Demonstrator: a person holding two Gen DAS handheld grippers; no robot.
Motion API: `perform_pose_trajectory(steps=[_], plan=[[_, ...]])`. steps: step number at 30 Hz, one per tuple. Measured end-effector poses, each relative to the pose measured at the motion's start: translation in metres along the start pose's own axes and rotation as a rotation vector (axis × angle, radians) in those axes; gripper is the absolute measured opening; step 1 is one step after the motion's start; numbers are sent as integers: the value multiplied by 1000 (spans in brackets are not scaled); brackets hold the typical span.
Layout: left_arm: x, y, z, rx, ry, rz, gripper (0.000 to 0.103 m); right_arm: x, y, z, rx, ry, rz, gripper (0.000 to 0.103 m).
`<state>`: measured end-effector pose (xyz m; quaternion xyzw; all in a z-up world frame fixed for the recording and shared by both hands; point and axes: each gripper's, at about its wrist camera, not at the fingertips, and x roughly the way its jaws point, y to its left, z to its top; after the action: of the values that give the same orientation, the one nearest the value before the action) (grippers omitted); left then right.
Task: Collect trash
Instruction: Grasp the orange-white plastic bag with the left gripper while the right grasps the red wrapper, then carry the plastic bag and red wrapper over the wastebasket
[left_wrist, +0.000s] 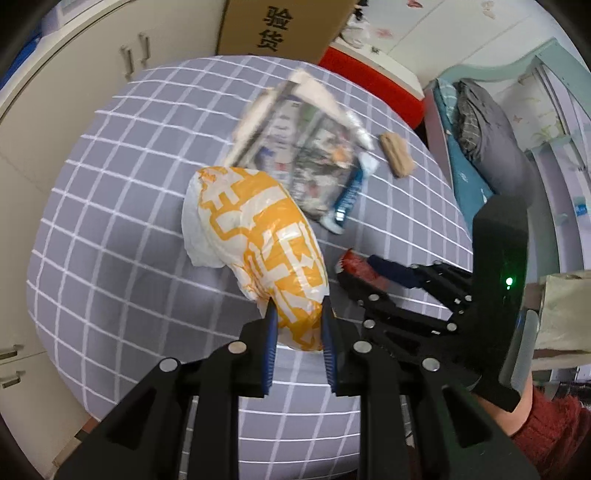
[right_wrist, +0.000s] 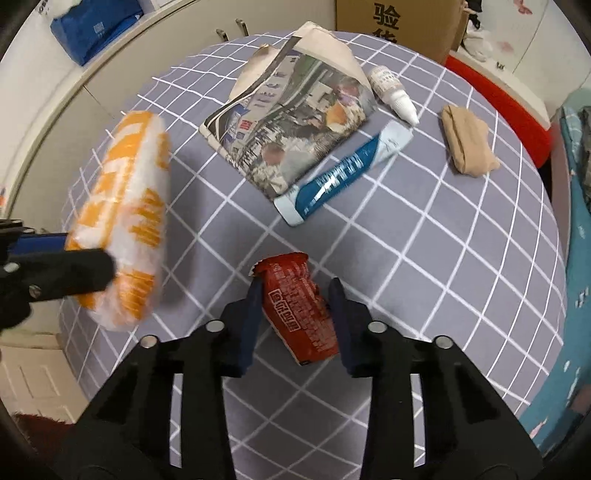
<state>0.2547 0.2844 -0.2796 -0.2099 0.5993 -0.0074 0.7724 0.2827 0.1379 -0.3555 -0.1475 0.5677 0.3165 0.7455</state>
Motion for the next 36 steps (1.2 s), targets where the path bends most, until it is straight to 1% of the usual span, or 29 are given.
perform_pose_trajectory(steps=[4, 7, 11, 14, 15, 17, 18, 20, 21, 24, 26, 29, 31, 32, 33, 35, 36], plan=[[7, -33, 3, 41, -1, -24, 21, -17, -40, -13, 128, -7, 91, 33], [14, -68, 7, 86, 8, -32, 21, -38, -75, -24, 209, -37, 123, 33], [29, -131, 15, 159, 22, -53, 21, -78, -135, -46, 326, -100, 145, 33], [44, -179, 20, 206, 32, -70, 21, -103, -178, -62, 384, -133, 134, 33], [50, -201, 22, 231, 39, -78, 21, -111, -193, -69, 402, -143, 128, 33], [62, -242, 24, 281, 54, -88, 21, -127, -225, -88, 445, -161, 109, 33], [67, -255, 25, 296, 60, -92, 21, -133, -240, -93, 467, -165, 102, 33], [78, -286, 25, 327, 75, -100, 21, -146, -276, -114, 524, -179, 91, 33], [85, -304, 24, 345, 84, -103, 21, -150, -284, -115, 538, -180, 83, 33], [103, -342, 25, 377, 109, -108, 21, -160, -319, -135, 585, -187, 59, 33], [112, -361, 24, 395, 119, -109, 21, -167, -339, -149, 614, -190, 42, 33], [127, -390, 24, 418, 142, -109, 21, -171, -367, -162, 658, -197, 31, 33], [134, -402, 25, 428, 156, -104, 21, -173, -382, -169, 681, -205, 21, 36], [137, -408, 26, 431, 161, -101, 21, -173, -388, -171, 696, -209, 10, 41], [141, -414, 27, 434, 168, -98, 21, -174, -395, -174, 710, -212, 4, 52], [149, -423, 29, 435, 185, -98, 21, -175, -408, -180, 741, -215, -12, 60], [152, -428, 29, 434, 191, -96, 21, -174, -413, -182, 751, -210, -13, 61]])
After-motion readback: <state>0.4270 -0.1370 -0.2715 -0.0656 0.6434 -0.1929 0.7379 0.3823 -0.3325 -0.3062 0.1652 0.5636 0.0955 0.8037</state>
